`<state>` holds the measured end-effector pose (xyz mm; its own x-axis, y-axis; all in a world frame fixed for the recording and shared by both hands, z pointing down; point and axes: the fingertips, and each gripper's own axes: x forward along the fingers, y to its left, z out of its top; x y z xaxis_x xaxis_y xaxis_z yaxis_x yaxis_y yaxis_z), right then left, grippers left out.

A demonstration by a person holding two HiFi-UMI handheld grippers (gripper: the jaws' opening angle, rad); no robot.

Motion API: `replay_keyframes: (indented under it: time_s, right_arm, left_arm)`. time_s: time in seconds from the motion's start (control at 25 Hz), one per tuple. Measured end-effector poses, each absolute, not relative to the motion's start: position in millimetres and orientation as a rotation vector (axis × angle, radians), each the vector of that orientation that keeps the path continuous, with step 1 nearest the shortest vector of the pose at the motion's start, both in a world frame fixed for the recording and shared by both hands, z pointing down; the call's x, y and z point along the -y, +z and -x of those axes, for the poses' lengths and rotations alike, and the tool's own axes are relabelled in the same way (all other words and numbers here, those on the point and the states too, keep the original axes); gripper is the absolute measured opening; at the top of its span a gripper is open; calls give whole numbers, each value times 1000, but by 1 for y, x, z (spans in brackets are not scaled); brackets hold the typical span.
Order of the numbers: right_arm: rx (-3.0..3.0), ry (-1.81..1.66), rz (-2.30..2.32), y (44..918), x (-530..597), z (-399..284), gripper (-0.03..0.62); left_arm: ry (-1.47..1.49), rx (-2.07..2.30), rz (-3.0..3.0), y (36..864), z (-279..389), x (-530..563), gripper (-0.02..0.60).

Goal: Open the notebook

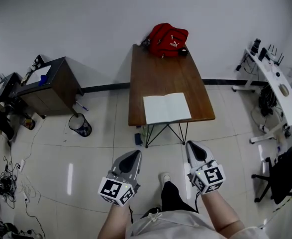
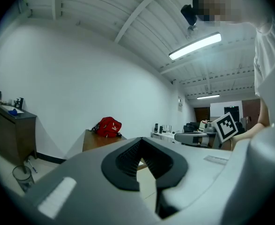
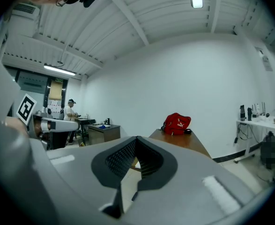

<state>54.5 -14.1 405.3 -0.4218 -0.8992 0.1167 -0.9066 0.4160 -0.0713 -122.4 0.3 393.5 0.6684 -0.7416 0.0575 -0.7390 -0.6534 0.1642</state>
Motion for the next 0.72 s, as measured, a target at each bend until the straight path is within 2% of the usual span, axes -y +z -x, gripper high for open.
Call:
replay_keyframes:
  time_s: [0.2,0.48,0.72]
  right_arm:
    - [2646,158,-1617,377,-46,-47,6]
    - [2696,385,-1565,392,-92,-46,6]
    - [2689,330,-1509,393,-106,-48,6]
  left_arm:
    - [3,1216,-2759,374,121,-51,6]
    - [72,1159,-2864,375,109,-94,6]
    - [7,1177,-2856,365,104,-106,6]
